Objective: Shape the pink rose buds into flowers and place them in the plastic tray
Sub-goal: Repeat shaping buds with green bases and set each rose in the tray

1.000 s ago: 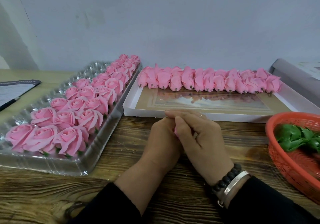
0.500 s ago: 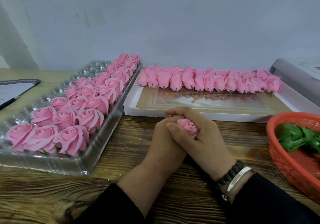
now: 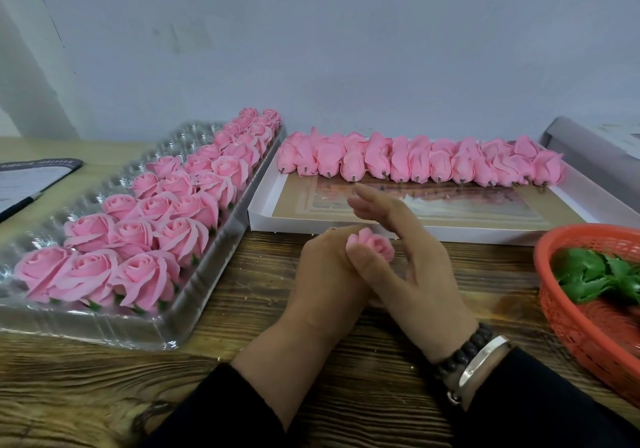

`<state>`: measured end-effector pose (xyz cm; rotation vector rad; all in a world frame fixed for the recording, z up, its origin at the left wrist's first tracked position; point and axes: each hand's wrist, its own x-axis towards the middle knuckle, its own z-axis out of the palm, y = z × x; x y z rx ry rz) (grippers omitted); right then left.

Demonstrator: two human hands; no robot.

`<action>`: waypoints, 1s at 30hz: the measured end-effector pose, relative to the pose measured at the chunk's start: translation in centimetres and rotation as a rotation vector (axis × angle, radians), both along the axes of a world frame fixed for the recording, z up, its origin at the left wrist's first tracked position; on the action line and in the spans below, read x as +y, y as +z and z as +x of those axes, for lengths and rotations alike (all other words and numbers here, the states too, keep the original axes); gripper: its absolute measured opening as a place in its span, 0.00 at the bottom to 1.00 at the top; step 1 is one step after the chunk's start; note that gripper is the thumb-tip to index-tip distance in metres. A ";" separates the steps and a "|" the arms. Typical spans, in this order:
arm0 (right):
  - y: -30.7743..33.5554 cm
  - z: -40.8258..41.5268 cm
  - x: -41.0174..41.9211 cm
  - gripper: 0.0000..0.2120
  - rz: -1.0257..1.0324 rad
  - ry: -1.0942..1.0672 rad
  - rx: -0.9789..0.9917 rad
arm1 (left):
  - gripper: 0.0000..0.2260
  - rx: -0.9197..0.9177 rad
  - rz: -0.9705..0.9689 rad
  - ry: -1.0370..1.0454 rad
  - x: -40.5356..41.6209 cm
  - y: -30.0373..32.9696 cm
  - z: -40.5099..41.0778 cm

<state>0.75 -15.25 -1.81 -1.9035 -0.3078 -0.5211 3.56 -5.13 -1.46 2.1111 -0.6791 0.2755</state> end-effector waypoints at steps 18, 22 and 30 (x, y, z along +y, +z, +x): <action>0.1 0.2 -0.7 0.19 -0.041 0.141 0.146 | 0.12 0.330 0.007 -0.275 0.2 1.2 -0.6; -0.2 0.3 -0.9 0.28 0.064 0.089 0.156 | 0.07 0.231 -0.059 -0.135 0.7 0.7 0.3; -0.1 0.1 0.6 0.11 0.103 0.003 0.052 | 0.06 -0.018 0.026 -0.004 -0.9 -0.4 -0.1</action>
